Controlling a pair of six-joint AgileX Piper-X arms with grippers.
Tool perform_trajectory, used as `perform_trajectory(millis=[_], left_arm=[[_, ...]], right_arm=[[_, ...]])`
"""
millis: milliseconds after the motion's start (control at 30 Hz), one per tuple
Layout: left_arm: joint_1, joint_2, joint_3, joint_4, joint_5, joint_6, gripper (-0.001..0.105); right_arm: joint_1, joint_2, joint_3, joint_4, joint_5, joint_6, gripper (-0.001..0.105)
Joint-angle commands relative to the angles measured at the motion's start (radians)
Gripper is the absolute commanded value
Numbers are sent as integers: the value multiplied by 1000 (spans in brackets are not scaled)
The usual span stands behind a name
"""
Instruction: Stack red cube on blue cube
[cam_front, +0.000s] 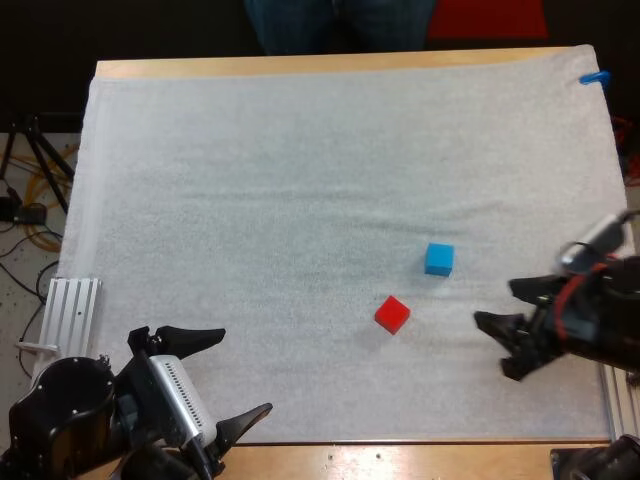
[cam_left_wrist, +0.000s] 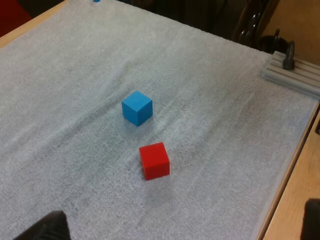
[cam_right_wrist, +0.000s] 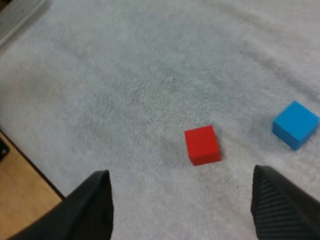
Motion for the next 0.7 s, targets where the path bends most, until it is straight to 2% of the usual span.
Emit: perform_trajectory(millis=[0,133,300,567,667], left_arm=[[-3,1,-10,7,6,5,87],[-3,1,-10,7,6,5,87],[-3,1,-10,7,6,5,87],[-3,1,-10,7,6,5,87],[-3,1,-10,7,6,5,87]], right_arm=[[28,26,-7,-27,16,2,58],[109,113,-7,-62,75,0,59],[217,284,-7,-136,174,-23,73],[267,508,-7,-199,320,-38,73],[267,585,-7,-203,327,-38,73]])
